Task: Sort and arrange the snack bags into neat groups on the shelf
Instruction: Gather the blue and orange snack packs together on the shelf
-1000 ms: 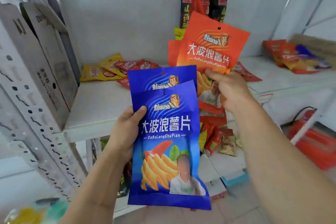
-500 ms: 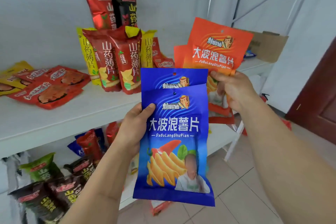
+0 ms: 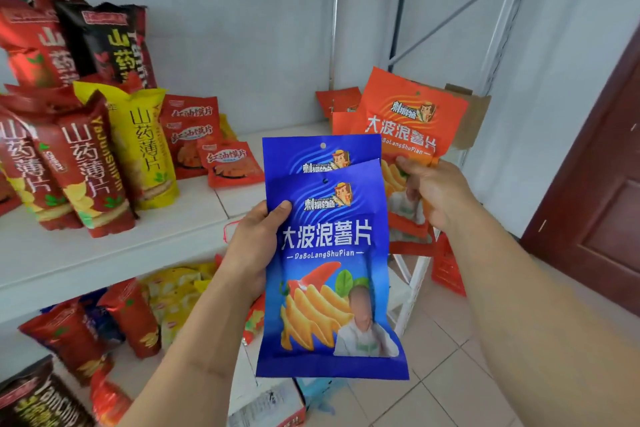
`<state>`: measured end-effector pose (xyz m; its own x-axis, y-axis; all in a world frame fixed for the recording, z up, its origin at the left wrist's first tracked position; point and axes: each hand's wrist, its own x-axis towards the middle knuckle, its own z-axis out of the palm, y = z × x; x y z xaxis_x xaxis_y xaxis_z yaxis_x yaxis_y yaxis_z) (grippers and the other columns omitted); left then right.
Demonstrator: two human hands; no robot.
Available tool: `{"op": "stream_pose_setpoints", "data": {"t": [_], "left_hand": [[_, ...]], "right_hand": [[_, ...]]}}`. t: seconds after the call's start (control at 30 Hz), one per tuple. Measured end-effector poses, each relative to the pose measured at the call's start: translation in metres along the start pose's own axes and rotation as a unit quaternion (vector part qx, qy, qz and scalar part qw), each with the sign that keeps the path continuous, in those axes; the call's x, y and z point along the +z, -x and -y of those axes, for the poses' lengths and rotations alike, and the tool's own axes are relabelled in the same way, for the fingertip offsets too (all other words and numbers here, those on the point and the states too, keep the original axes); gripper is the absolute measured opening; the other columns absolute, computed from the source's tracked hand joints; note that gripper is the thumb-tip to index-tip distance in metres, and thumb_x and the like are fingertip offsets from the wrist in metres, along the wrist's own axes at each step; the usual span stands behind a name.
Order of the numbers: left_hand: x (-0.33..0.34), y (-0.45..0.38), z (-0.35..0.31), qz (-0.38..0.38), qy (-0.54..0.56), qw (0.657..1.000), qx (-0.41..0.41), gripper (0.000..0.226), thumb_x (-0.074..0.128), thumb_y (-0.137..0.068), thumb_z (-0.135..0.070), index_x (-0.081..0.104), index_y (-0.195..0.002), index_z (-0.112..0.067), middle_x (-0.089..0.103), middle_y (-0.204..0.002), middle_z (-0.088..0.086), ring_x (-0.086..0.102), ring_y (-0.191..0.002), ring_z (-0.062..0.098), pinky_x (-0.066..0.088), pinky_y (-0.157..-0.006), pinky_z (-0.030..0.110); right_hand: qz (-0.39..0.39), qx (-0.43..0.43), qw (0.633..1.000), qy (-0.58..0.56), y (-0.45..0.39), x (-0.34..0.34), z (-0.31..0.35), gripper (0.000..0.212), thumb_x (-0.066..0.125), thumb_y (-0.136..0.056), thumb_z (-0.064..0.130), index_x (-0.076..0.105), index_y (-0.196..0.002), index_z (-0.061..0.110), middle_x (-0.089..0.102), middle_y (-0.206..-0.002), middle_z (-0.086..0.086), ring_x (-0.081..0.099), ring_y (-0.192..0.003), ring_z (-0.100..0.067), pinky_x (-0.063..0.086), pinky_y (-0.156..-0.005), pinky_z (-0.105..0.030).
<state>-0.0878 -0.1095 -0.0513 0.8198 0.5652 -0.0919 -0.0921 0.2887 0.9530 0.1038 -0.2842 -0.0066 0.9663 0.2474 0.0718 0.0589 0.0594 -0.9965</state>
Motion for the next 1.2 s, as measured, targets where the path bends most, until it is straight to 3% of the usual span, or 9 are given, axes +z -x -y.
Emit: {"op": "stream_pose_setpoints", "data": {"t": [0.1, 0.33, 0.6, 0.7, 0.77, 1.03, 1.2], "left_hand": [[0.025, -0.041, 0.0, 0.0, 0.005, 1.0, 0.012, 0.02, 0.058, -0.101, -0.028, 0.062, -0.109, -0.01, 0.078, -0.097, 0.013, 0.076, -0.078, 0.025, 0.063, -0.073, 0.04], [0.074, -0.151, -0.006, 0.0, 0.026, 1.0, 0.016, 0.028, 0.058, -0.101, -0.029, 0.059, -0.118, -0.006, 0.077, -0.102, 0.016, 0.075, -0.085, 0.031, 0.059, -0.086, 0.048], [0.119, -0.259, -0.032, -0.014, 0.021, 0.999, 0.036, 0.025, 0.057, -0.101, -0.03, 0.06, -0.115, -0.01, 0.078, -0.101, 0.012, 0.076, -0.08, 0.025, 0.062, -0.073, 0.039], [0.136, -0.294, -0.035, -0.036, 0.017, 0.998, 0.045, 0.022, 0.058, -0.101, -0.03, 0.062, -0.112, -0.011, 0.078, -0.1, 0.011, 0.076, -0.078, 0.024, 0.062, -0.073, 0.039], [0.147, -0.317, -0.036, -0.055, 0.015, 0.997, 0.051, 0.024, 0.058, -0.101, -0.03, 0.062, -0.114, -0.01, 0.079, -0.098, 0.011, 0.076, -0.079, 0.025, 0.062, -0.075, 0.04], [0.196, -0.407, -0.034, -0.155, 0.014, 0.984, 0.083, 0.026, 0.06, -0.1, -0.034, 0.06, -0.112, -0.011, 0.079, -0.097, 0.008, 0.077, -0.08, 0.025, 0.06, -0.077, 0.041], [0.212, -0.451, -0.035, -0.212, 0.01, 0.973, 0.093, 0.024, 0.059, -0.101, -0.032, 0.06, -0.111, -0.01, 0.079, -0.094, 0.008, 0.077, -0.076, 0.022, 0.06, -0.075, 0.04]], "right_hand": [[0.008, -0.008, 1.0, -0.012, -0.046, -0.008, -0.004, 0.018, 0.08, -0.081, 0.023, 0.073, -0.095, 0.015, 0.077, -0.091, -0.001, 0.074, -0.086, -0.023, 0.056, -0.091, -0.047], [0.023, -0.004, 1.0, -0.009, -0.163, -0.013, -0.004, 0.025, 0.082, -0.077, 0.03, 0.071, -0.097, 0.02, 0.077, -0.095, -0.001, 0.074, -0.089, -0.025, 0.055, -0.091, -0.051], [0.023, 0.011, 1.0, -0.012, -0.281, -0.019, 0.003, 0.021, 0.08, -0.079, 0.019, 0.072, -0.096, 0.013, 0.077, -0.088, -0.003, 0.074, -0.084, -0.025, 0.057, -0.084, -0.043], [0.026, 0.006, 0.999, -0.024, -0.324, -0.019, 0.006, 0.015, 0.077, -0.082, 0.02, 0.069, -0.093, 0.013, 0.073, -0.072, 0.0, 0.071, -0.066, -0.015, 0.054, -0.065, -0.032], [0.031, 0.008, 0.999, -0.018, -0.355, -0.017, 0.006, 0.011, 0.075, -0.084, 0.02, 0.067, -0.086, 0.012, 0.064, -0.058, 0.0, 0.063, -0.052, -0.013, 0.049, -0.064, -0.031], [0.101, 0.028, 0.994, 0.022, -0.483, -0.015, 0.008, 0.022, 0.072, -0.083, 0.028, 0.067, -0.077, 0.007, 0.059, -0.052, -0.008, 0.059, -0.063, -0.024, 0.049, -0.084, -0.041], [0.095, -0.003, 0.991, 0.093, -0.544, -0.005, 0.014, 0.011, 0.063, -0.084, 0.012, 0.062, -0.074, 0.006, 0.057, -0.066, -0.012, 0.055, -0.066, -0.024, 0.041, -0.064, -0.032]]}}
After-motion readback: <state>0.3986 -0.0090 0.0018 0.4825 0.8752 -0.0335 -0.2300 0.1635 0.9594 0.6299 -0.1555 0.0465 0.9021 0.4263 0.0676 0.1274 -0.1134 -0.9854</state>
